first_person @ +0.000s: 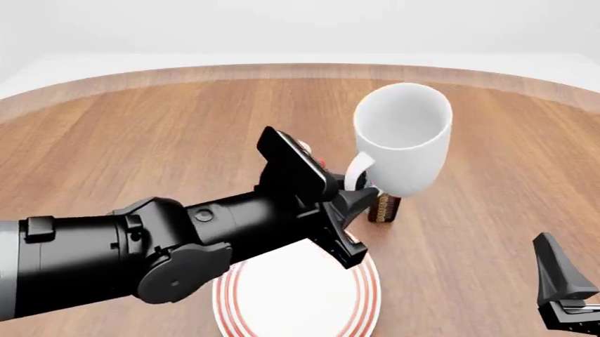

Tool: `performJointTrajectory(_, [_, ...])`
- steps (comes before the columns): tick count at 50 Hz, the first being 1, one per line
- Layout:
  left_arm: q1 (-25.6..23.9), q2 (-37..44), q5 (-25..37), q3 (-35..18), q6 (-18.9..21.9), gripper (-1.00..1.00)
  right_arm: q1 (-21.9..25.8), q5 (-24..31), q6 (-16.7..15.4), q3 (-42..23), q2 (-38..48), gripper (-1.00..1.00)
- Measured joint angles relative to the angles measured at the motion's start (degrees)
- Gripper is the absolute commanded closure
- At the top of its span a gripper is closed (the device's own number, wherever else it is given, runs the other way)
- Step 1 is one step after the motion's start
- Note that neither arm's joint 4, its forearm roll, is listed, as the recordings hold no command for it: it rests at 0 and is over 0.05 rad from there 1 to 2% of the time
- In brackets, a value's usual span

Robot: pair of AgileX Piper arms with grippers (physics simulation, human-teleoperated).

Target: Pick up the white mug and put it on the plate, and put the chocolate pudding to the right of the plate.

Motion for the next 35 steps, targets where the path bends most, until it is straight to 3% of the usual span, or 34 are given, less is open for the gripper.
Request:
performJointTrajectory(24, [0.90, -3.11, -0.95, 3.70, -0.37, 1.00, -0.03, 0.04, -0.03, -0.04, -0.02, -1.00])
performJointTrajectory(35, [4.04, -10.71, -0.72, 11.82, -0.69, 1.00, 0.01, 0.08, -0.05, -0.09, -0.02, -1.00])
